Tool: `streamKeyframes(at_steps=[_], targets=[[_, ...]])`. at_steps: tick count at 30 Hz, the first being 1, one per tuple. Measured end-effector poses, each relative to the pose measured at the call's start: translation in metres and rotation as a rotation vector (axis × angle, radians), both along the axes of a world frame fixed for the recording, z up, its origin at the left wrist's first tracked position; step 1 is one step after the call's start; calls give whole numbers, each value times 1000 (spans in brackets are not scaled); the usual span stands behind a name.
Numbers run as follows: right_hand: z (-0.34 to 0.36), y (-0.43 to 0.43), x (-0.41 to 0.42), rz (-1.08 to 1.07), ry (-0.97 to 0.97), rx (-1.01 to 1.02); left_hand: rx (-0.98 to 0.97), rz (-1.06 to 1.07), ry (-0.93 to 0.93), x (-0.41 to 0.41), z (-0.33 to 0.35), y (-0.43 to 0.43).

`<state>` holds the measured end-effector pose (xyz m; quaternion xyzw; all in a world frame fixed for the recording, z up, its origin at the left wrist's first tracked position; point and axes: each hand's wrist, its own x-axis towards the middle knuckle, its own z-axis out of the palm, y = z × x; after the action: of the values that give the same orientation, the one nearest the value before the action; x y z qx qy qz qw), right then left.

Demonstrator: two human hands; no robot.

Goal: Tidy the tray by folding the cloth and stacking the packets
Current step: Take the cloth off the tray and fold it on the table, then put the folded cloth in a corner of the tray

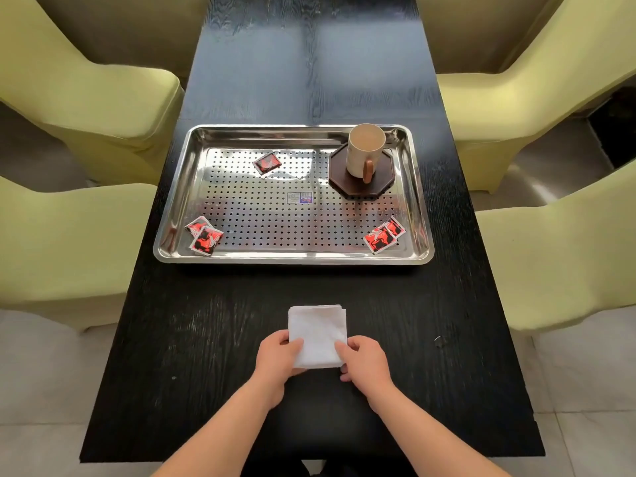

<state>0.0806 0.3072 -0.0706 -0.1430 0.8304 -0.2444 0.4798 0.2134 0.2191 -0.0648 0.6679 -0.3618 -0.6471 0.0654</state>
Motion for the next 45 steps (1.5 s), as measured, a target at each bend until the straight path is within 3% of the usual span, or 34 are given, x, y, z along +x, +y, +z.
streamKeyframes(at_steps=[6,11,20,30,33,38,45], targets=[[18,-5,1,-35,-140,-62,11,53,184,6,17,-5],[41,-21,-3,-195,-509,-229,-57,72,268,14,33,-22],[71,-93,-6,-69,-352,-367,-235,144,251,11,58,-81],[68,-187,-9,-55,-350,-377,-249,296,237,3,60,-165],[67,-211,-12,-104,-350,-387,-352,200,134,5,55,-179],[56,-267,-23,-165,-360,-409,-530,-217,-135,24,36,-196],[42,-356,-20,-115,-438,-410,-509,-254,-285,24,17,-209]])
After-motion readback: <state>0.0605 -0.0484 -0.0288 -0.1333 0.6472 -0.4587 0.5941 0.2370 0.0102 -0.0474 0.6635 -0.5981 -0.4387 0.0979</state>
